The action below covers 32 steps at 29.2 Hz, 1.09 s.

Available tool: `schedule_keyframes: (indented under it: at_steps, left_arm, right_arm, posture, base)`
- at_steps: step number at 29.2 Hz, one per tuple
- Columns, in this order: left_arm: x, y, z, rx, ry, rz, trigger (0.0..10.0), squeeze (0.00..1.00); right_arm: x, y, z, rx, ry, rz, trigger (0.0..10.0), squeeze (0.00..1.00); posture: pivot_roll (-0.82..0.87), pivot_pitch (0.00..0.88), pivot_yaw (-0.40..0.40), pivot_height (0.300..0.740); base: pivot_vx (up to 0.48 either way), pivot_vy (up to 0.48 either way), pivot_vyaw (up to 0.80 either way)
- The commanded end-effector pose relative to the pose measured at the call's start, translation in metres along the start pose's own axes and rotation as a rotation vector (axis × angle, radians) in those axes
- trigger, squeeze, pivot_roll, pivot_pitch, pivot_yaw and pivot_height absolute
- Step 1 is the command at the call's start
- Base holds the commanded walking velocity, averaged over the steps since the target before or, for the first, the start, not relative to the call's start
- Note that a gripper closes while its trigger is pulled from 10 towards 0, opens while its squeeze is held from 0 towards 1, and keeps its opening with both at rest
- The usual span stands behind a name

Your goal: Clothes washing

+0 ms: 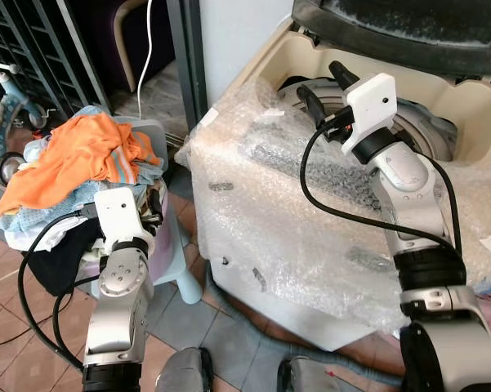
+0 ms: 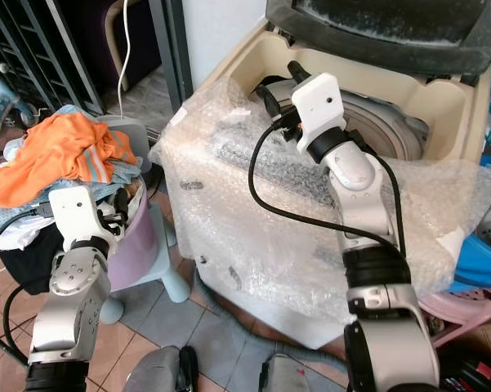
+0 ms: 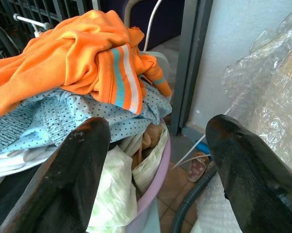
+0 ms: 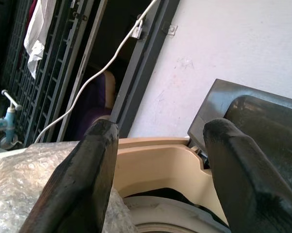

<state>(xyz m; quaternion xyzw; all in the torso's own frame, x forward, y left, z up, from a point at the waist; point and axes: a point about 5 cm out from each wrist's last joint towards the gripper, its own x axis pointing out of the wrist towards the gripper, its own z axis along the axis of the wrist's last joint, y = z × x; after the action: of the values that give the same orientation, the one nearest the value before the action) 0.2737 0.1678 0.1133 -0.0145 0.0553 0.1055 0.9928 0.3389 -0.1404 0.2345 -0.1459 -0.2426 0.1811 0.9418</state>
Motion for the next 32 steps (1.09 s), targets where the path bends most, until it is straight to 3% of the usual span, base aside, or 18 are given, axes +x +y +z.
schedule_keyframes:
  at_steps: [1,6,7,15,24,32]
  left_arm:
    - [-0.001,0.002,0.003,0.018,-0.012,-0.007,10.0,0.0]
    - [-0.003,0.004,-0.003,0.012,0.02,0.004,10.0,0.0]
    - [-0.003,0.003,-0.004,0.012,0.023,-0.001,10.0,0.0]
    - [-0.001,-0.006,-0.007,0.003,0.026,-0.021,10.0,0.0]
    - [0.0,-0.008,-0.005,0.001,0.021,-0.018,10.0,0.0]
    - [0.0,-0.009,-0.007,0.006,0.02,-0.008,10.0,0.0]
  right_arm:
    - [-0.006,0.006,0.003,0.013,0.004,-0.056,10.0,1.0]
    - [-0.014,0.014,0.003,0.017,0.03,-0.114,10.0,1.0]
    - [-0.016,0.016,0.004,0.014,0.038,-0.117,10.0,0.0]
    - [-0.019,0.013,0.007,0.046,0.062,-0.179,10.0,0.0]
    - [-0.017,0.024,0.01,0.05,0.066,-0.129,10.0,0.0]
    - [-0.022,0.032,0.004,0.08,0.103,-0.089,10.0,0.0]
  posture:
    - [-0.01,0.138,0.033,0.74]
    - [-0.02,0.131,0.035,0.74]
    - [-0.02,0.124,0.036,0.74]
    - [-0.03,0.105,0.024,0.74]
    - [-0.03,0.122,0.012,0.74]
    - [-0.03,0.125,0.012,0.74]
  base:
    - [0.0,0.0,0.47]
    - [0.0,0.48,0.0]
    - [0.0,0.48,0.0]
    - [0.0,0.48,0.0]
    - [0.0,0.48,0.0]
    - [0.0,0.46,0.8]
